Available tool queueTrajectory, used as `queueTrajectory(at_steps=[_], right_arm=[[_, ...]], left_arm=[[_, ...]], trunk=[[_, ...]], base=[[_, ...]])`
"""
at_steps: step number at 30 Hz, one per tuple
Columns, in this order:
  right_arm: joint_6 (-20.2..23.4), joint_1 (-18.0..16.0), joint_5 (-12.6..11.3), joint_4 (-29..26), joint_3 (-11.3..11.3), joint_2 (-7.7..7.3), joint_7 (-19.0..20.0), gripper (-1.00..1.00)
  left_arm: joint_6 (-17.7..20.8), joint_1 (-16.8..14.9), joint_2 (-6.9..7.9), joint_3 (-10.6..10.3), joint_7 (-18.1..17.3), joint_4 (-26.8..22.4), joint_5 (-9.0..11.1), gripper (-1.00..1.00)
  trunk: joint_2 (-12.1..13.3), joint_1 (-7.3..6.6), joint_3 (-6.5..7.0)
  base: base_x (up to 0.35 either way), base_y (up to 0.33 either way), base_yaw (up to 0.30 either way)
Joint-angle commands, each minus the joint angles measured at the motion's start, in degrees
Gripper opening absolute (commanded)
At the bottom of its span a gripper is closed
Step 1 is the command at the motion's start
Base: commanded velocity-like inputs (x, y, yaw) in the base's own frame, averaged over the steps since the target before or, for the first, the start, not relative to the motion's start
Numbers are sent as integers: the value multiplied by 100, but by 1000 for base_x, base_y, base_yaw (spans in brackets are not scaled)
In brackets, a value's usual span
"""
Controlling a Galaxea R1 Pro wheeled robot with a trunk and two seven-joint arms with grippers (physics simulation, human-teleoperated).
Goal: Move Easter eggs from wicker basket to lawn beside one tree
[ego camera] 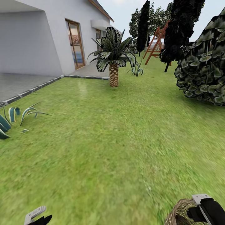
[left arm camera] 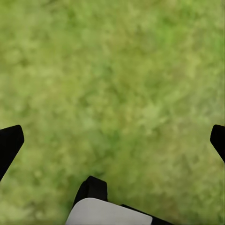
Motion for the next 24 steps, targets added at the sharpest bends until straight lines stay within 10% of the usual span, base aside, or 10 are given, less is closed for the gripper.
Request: queueTrajectory(at_steps=[1, 24], right_arm=[[23, -3, 61, -7, -6, 4, 55, 100], [29, -3, 61, -7, -6, 16, 52, 100]], left_arm=[[43, -2, -4, 15, -18, -6, 32, 100], [34, -2, -76, 13, -25, -5, 27, 100]], trunk=[[-3, 0, -5], [-3, 0, -5]], base=[[0, 0, 0], [0, -112, 0]])
